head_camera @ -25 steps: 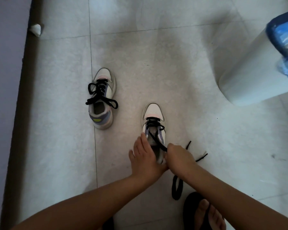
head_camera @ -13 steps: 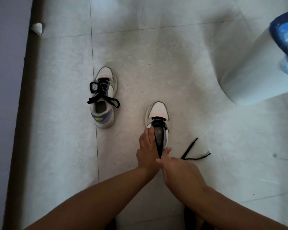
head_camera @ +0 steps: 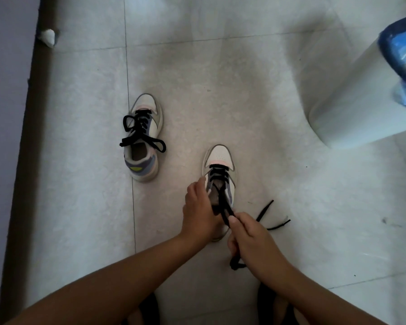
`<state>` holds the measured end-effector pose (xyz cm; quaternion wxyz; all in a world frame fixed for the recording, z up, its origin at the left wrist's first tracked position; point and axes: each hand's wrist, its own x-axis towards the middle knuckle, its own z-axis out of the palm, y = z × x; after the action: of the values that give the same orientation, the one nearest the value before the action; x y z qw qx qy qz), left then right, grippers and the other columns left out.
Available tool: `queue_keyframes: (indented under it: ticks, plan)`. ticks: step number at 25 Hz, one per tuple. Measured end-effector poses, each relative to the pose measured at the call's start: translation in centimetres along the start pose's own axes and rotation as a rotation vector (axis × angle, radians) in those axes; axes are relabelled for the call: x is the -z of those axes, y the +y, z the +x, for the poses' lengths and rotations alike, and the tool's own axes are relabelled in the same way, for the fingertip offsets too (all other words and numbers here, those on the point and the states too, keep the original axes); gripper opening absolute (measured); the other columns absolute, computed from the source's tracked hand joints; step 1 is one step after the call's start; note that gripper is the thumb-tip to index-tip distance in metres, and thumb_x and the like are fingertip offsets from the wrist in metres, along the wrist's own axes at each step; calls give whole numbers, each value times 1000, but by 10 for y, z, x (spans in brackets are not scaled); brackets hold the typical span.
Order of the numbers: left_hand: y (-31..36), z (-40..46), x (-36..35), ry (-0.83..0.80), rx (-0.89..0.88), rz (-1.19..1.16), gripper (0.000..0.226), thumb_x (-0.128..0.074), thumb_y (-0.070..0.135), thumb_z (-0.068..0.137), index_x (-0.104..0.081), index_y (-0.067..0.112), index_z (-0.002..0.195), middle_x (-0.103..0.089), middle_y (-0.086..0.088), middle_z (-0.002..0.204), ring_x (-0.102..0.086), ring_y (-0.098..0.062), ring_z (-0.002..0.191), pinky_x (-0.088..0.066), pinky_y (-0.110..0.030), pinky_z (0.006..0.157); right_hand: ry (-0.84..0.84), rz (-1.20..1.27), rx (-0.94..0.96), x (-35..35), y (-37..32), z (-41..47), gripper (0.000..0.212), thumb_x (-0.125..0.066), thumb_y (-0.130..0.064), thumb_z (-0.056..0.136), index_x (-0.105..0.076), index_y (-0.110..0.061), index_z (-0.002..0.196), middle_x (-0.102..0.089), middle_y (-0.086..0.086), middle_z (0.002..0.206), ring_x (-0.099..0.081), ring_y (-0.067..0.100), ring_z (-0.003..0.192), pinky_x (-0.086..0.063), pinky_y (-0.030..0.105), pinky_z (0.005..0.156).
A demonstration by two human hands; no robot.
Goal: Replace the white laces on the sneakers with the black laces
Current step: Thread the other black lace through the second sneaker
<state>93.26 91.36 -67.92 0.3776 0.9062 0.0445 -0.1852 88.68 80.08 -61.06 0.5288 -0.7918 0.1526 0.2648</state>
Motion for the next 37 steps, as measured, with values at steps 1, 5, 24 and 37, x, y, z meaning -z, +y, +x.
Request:
queue_keyframes:
  ticks: [1,5,24,37]
  plan:
    - [-1,-4,8,51,-134,58,76,-73,32,77,-36,12,140,-38,-12,131,-42,-26,116,-42,-37,92,-21,-1,16,2,0,-1,15,-41,-31,98,-53,-38,91,-60,-4,58,-50,2,50,-43,26,54]
    - [-5,-10,35,143,-667,204,23,-67,11,79,-71,1,99,-64,-15,93,-64,-24,77,-54,-28,62,-99,147,-32,12,-7,-1,18,-43,-33,98,-60,-36,98,-70,-1,76,-66,7,65,-50,17,56]
    - [26,-2,37,-374,547,-699,26,-47,26,98,-65,7,95,-69,-13,92,-67,-22,84,-55,-30,72,-3,126,-100,4,4,48,13,-69,-20,83,-70,-8,81,-71,6,77,-67,16,74,-55,34,76]
    - [-56,19,194,-299,518,-607,31,-60,37,82,-62,7,74,-33,1,49,-22,-10,35,-30,-22,36,179,930,-114,186,32,34,49,-46,-27,89,-52,-21,41,-69,3,68,-69,14,74,-59,35,74]
